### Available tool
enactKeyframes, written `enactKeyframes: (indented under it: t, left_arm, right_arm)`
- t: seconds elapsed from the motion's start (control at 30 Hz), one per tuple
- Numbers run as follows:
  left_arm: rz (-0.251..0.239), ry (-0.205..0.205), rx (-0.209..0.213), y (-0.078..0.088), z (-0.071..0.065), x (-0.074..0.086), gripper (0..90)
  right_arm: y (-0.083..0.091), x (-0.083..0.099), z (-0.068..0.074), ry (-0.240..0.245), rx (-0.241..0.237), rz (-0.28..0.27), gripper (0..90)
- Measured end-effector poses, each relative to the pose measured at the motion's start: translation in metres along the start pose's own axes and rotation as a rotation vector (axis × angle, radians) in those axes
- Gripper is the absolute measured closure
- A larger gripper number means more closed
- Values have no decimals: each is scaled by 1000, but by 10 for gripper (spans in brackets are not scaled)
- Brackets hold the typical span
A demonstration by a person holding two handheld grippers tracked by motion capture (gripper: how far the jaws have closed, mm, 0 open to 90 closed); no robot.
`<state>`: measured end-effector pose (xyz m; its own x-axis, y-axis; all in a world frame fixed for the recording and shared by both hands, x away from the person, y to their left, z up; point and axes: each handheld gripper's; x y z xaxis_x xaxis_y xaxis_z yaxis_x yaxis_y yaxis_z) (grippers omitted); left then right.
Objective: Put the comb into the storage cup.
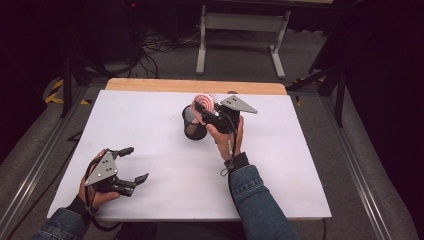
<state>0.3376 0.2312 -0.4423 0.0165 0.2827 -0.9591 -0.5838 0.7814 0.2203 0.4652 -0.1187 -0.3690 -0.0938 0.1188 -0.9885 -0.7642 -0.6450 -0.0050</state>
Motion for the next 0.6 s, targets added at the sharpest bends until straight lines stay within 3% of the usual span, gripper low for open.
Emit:
enactKeyframes:
  t: [0.23,0.43,0.6]
  left_arm:
    - [2,4,2,-1,0,0,77]
    - [4,1,-1,-1,0,1,77]
    - [7,1,-3,-2,0,1,76]
  right_arm:
    - [1,2,-5,16,46,18,562]
    - [2,6,-9,-6,46,33,545]
    - [1,9,-10,11,52,46,523]
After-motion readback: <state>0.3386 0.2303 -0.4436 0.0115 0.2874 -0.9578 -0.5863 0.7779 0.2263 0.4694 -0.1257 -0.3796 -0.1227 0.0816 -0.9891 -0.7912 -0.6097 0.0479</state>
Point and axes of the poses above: each handheld gripper's, and its own axes: y roughly backward along the jaws, x roughly out of its underside, z roughly to its left, and after that the axes turned 7 degrees about -z, right-handed
